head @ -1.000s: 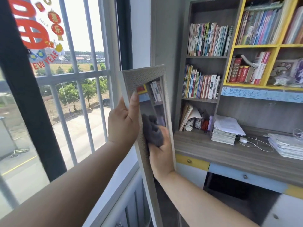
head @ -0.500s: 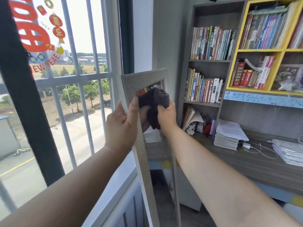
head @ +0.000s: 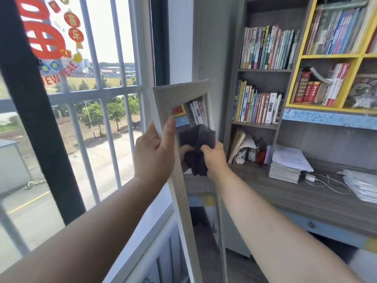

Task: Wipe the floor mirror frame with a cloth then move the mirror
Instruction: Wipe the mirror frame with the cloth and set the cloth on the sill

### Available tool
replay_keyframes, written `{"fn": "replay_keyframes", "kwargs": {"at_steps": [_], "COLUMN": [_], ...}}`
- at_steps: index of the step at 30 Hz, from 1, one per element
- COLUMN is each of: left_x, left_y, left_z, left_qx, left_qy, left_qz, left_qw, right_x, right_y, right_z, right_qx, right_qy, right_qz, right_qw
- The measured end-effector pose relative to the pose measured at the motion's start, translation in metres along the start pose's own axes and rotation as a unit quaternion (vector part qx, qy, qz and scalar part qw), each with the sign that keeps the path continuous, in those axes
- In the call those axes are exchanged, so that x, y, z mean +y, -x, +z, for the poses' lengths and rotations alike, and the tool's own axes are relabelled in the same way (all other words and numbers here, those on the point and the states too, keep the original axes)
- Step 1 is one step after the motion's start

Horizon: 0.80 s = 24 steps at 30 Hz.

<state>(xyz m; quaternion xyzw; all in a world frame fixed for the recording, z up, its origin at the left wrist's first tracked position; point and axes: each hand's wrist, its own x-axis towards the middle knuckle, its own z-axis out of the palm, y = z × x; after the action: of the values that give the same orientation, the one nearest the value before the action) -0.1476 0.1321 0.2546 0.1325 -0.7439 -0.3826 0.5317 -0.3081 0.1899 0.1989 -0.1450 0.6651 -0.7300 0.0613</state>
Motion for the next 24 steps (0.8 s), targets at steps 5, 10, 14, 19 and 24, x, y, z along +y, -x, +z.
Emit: {"fn": "replay_keyframes", "kwargs": {"at_steps": [5,10,14,19,24], "left_x": [0.004,0.005,0.003,0.001,0.003], "left_y": [0.001,0.002,0.0,-0.002,-0.002], "left_z": [-0.001,0.001,0.001,0.001,0.002], "left_qx": [-0.001,-0.004,-0.005,-0.008,-0.02], "left_qy": [-0.007,0.017,0.009,0.025,0.043], "left_qz": [-0.006,-0.008,-0.006,0.002,-0.003], "left_qw": [1.0,1.0,1.0,1.0,0.999], "right_x": [0.005,0.022,0.02,0.007,-0.007], "right_y": [0.078,0.105,0.094,0.055,0.014], "right_z": [-0.005,-0.011,-0.006,-0.005,-0.014], "right_qx": [-0.067,-0.134,-0.104,-0.024,-0.006], "right_qy": [-0.07,-0.141,-0.139,-0.061,0.006], "right_qz": [-0.035,-0.054,-0.057,-0.005,0.055], "right_qw": [0.995,0.979,0.983,0.998,0.998]}}
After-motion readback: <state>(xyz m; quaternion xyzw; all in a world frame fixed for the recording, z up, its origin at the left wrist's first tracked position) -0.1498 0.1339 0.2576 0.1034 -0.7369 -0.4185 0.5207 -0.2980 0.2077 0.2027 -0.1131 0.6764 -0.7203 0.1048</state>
